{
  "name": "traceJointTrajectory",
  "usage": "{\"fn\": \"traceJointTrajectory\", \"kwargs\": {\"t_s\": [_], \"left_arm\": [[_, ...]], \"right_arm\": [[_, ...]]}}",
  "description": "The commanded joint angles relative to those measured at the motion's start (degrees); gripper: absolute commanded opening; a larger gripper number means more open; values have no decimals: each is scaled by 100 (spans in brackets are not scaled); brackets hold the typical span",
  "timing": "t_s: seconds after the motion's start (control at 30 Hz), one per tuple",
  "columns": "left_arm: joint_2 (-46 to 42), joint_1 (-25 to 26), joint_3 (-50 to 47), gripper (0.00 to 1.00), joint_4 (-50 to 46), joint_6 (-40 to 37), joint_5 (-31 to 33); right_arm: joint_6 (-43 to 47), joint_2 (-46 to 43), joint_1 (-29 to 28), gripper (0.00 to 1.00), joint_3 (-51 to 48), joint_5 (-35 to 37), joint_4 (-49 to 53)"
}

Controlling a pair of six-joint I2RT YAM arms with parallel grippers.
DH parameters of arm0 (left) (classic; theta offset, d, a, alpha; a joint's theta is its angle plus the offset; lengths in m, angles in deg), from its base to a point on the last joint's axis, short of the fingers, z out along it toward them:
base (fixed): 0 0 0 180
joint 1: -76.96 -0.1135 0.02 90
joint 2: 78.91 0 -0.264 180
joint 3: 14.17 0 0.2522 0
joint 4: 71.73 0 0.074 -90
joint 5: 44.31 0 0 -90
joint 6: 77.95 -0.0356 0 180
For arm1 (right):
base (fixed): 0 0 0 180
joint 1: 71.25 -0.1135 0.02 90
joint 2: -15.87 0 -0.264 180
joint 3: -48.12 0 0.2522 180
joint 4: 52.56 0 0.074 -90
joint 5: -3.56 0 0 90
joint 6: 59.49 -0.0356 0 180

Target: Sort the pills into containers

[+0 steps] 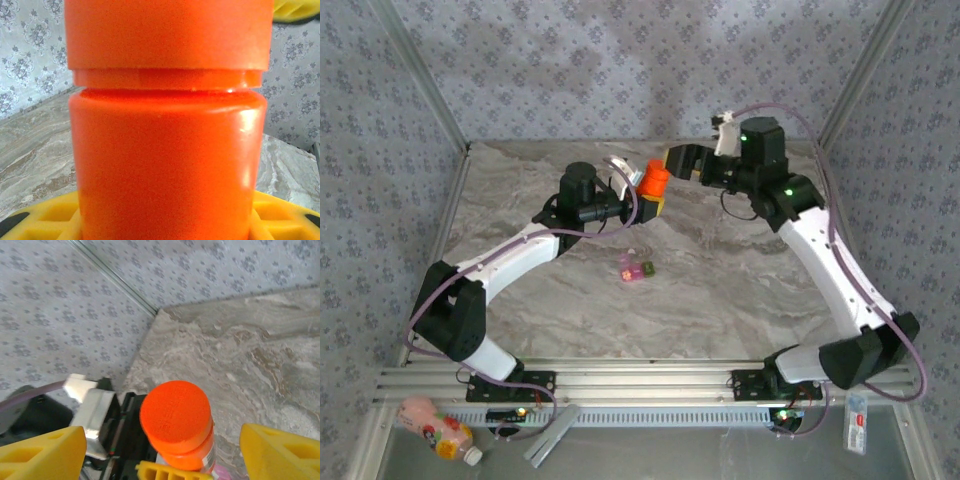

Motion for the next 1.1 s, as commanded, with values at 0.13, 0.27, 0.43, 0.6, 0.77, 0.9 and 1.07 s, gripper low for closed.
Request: {"fn": "traceJointTrajectory", "kwargs": {"t_s": [0.13,0.27,0.43,0.6,0.77,0.9,1.07], "left_arm": [[-143,-123,166,0,287,-69,-918],[-131,-141,342,0,-13,-95,-1300],[-116,-139,364,0,-80,-65,-1418],[-92,-131,365,0,-73,-43,-1461],[-84,-128,364,0,-95,-52,-1475],[-78,-124,355,0,-89,-51,-1486],[-69,-124,347,0,-84,-41,-1472]], "right_arm": [[1222,39,545,82,188,-1280,224],[2203,367,544,82,651,-1580,862],[2394,644,442,82,888,-1764,1083],[2437,811,267,82,890,-1721,1093],[2405,931,177,82,917,-1686,1063],[2359,987,167,80,938,-1698,1019],[2323,1031,169,75,969,-1745,1020]]}}
